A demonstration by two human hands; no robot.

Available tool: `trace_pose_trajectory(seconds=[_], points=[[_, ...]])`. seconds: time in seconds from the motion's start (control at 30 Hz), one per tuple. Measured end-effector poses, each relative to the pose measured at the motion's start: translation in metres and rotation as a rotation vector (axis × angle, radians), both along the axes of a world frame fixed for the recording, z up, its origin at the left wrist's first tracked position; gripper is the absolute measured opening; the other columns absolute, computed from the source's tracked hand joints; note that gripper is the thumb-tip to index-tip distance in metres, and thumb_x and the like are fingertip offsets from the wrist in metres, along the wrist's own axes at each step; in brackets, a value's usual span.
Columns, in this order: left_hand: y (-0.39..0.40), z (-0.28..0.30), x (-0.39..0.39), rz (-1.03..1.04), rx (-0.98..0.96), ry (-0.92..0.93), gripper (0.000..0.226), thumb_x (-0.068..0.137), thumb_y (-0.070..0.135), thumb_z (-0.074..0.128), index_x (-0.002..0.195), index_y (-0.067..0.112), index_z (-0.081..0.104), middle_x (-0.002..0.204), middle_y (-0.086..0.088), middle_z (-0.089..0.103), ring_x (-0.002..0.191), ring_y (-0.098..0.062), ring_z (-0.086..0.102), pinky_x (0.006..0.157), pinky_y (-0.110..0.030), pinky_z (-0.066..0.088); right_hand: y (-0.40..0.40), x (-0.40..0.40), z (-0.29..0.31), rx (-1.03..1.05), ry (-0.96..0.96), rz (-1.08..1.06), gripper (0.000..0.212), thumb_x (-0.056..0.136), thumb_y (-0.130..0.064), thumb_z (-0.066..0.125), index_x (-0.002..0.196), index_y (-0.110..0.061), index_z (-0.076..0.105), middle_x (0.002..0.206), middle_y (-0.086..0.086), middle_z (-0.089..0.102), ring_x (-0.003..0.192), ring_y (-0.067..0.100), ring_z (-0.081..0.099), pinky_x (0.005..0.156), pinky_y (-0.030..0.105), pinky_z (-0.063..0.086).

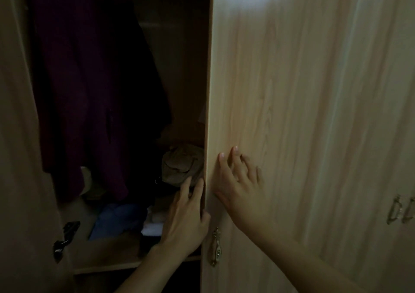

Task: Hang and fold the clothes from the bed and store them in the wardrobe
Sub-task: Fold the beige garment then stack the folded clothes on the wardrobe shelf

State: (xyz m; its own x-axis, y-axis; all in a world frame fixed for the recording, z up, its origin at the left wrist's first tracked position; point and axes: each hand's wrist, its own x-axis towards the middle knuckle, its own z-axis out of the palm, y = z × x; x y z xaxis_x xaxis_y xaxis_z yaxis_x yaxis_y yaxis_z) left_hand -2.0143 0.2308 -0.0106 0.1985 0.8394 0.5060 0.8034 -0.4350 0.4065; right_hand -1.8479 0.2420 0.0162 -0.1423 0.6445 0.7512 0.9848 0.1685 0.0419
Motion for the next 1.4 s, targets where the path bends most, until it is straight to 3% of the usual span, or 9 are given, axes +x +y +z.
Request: trace_pose_trajectory(seconds=[0.1, 0.2, 0.33, 0.5, 0.77, 0.97, 1.0, 1.23, 1.4], points=[[0.007, 0.000, -0.001, 0.002, -0.010, 0.001, 0.081, 0.095, 0.029, 0.052, 0.158, 0.032, 0.001, 0.164, 0.006, -0.006, 0.149, -0.018, 0.015, 0.116, -0.030, 0.025, 0.009, -0.001, 0.005, 0.002, -0.014, 0.031, 0.081, 0.088, -0.035, 0.069, 0.154, -0.018, 0.027, 0.161, 0.018, 0.021, 0.141, 0.040, 0.032, 0.105, 0.055, 0.040], [0.012, -0.001, -0.003, 0.019, -0.032, 0.007, 0.083, 0.094, 0.031, 0.053, 0.155, 0.043, -0.002, 0.165, 0.006, -0.004, 0.148, -0.020, 0.017, 0.111, -0.032, 0.033, 0.016, 0.000, 0.012, -0.058, -0.018, 0.078, 0.072, 0.093, -0.029, 0.060, 0.155, -0.019, 0.024, 0.163, 0.014, 0.014, 0.145, 0.038, 0.025, 0.109, 0.053, 0.037], [0.012, 0.003, -0.006, 0.035, -0.070, 0.029, 0.079, 0.093, 0.035, 0.050, 0.152, 0.050, -0.001, 0.164, 0.007, -0.003, 0.148, -0.025, 0.018, 0.106, -0.041, 0.040, 0.022, 0.005, 0.018, -0.166, -0.010, 0.115, 0.080, 0.091, -0.031, 0.060, 0.156, -0.025, 0.013, 0.165, 0.004, 0.000, 0.149, 0.031, 0.011, 0.115, 0.049, 0.031], [0.000, 0.013, -0.011, -0.014, -0.009, 0.011, 0.073, 0.094, 0.035, 0.051, 0.154, 0.044, 0.010, 0.164, 0.006, 0.001, 0.147, -0.022, 0.020, 0.111, -0.038, 0.037, 0.028, 0.016, 0.030, -0.300, 0.025, 0.162, 0.090, 0.090, -0.042, 0.058, 0.156, -0.023, 0.000, 0.164, -0.007, -0.013, 0.151, 0.021, -0.003, 0.121, 0.047, 0.020], [-0.015, 0.007, -0.022, -0.003, 0.036, -0.076, 0.071, 0.097, 0.036, 0.048, 0.157, 0.033, 0.010, 0.163, 0.014, 0.000, 0.147, -0.011, 0.018, 0.115, -0.031, 0.031, -0.002, 0.013, 0.025, -0.312, 0.090, 0.186, 0.079, 0.093, -0.051, 0.053, 0.155, -0.028, 0.008, 0.164, -0.006, 0.007, 0.150, 0.019, 0.009, 0.121, 0.044, 0.021], [-0.038, -0.016, -0.024, -0.025, 0.019, -0.102, 0.069, 0.097, 0.043, 0.047, 0.157, 0.032, 0.015, 0.163, 0.012, 0.007, 0.144, -0.006, 0.017, 0.100, -0.007, -0.005, -0.042, 0.009, -0.002, -0.385, 0.091, 0.162, 0.074, 0.095, -0.053, 0.048, 0.154, -0.030, 0.010, 0.164, -0.004, 0.008, 0.151, 0.020, 0.008, 0.121, 0.045, 0.022], [-0.045, -0.018, -0.024, -0.027, 0.008, -0.109, 0.068, 0.098, 0.043, 0.047, 0.157, 0.031, 0.016, 0.164, 0.011, 0.008, 0.143, -0.007, 0.017, 0.099, -0.006, -0.005, -0.049, 0.010, -0.003, -0.395, 0.087, 0.154, 0.074, 0.095, -0.053, 0.048, 0.154, -0.029, 0.011, 0.164, -0.003, 0.008, 0.151, 0.021, 0.008, 0.120, 0.046, 0.023], [-0.096, -0.001, -0.040, -0.016, 0.010, -0.122, 0.069, 0.098, 0.035, 0.052, 0.157, 0.029, 0.017, 0.164, 0.007, 0.010, 0.144, -0.015, 0.027, 0.116, -0.040, 0.033, -0.091, 0.013, 0.013, -0.356, 0.137, 0.256, 0.073, 0.095, -0.053, 0.048, 0.154, -0.030, 0.013, 0.164, -0.004, 0.009, 0.150, 0.022, 0.009, 0.118, 0.047, 0.025], [-0.146, 0.013, -0.045, 0.099, 0.037, -0.068, 0.067, 0.098, 0.033, 0.055, 0.156, 0.027, 0.022, 0.163, 0.005, 0.014, 0.144, -0.016, 0.028, 0.113, -0.032, 0.034, -0.123, 0.014, 0.011, -0.328, 0.157, 0.384, 0.072, 0.095, -0.052, 0.049, 0.154, -0.029, 0.015, 0.163, -0.004, 0.011, 0.149, 0.018, 0.012, 0.118, 0.041, 0.027]])
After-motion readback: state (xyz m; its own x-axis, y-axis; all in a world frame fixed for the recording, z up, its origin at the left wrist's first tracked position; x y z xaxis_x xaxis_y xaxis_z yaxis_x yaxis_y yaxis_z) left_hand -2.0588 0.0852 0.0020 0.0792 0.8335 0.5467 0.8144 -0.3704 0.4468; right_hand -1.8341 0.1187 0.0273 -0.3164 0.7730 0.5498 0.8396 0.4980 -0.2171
